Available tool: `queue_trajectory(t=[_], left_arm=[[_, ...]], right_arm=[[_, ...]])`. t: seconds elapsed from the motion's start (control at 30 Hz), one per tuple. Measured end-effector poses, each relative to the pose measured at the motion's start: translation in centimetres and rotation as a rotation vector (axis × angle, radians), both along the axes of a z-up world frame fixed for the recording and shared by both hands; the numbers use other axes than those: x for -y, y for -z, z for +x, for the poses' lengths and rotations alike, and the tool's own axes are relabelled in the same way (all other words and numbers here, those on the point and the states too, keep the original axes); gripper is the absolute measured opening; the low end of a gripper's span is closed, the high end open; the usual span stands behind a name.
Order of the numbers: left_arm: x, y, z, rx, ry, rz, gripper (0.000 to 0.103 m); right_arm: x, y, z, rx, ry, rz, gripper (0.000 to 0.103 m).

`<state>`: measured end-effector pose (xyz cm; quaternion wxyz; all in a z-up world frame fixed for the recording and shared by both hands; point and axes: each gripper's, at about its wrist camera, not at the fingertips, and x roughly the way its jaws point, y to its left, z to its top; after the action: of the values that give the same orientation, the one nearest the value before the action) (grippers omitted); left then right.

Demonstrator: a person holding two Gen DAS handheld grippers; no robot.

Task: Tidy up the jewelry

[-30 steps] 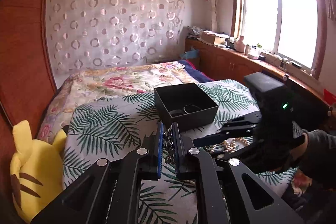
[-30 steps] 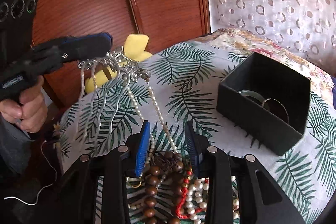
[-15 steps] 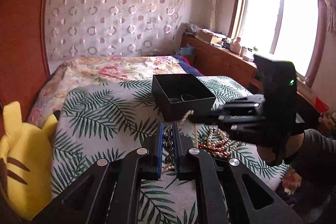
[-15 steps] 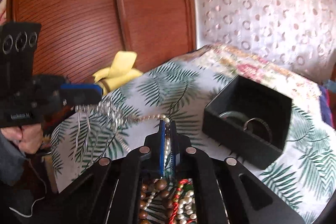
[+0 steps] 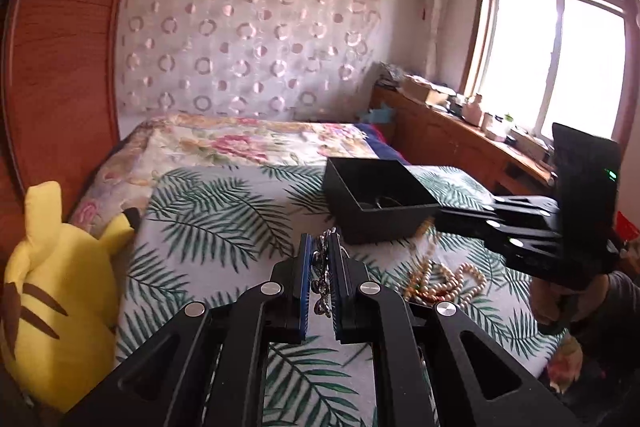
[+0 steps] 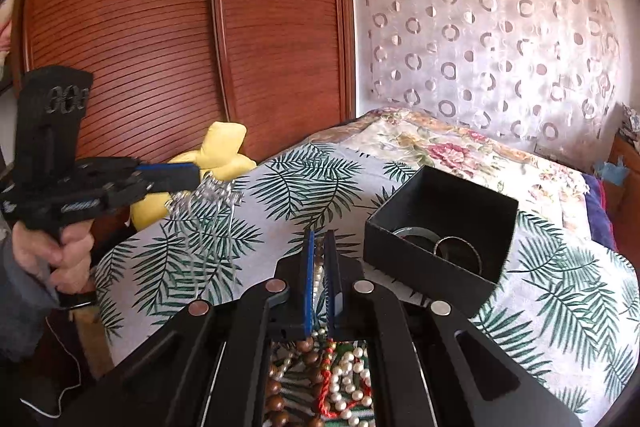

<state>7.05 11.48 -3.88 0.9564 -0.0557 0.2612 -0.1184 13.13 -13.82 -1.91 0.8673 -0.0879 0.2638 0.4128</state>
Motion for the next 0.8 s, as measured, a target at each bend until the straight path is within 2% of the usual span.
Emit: queue_trajectory(t=[0.1, 0.57, 0.8], left_arm=[[-0.3, -0.5, 0.1, 0.016, -0.02, 0.009, 0.007], [1.3, -2.0, 1.5, 0.051, -0.012, 0.047, 0.007], [2.3, -3.2, 2.9, 0.079, 0.005, 0.058, 0.007]], right_arm=[[0.7, -1.3, -0.7, 0.032, -0.005, 0.006, 0.005], [3.1, -12.6, -1.9, 0.234, -0.03, 0.072, 0.005], [3.1, -14.8, -0.6, 0.286, 0.002, 0.036, 0.005]])
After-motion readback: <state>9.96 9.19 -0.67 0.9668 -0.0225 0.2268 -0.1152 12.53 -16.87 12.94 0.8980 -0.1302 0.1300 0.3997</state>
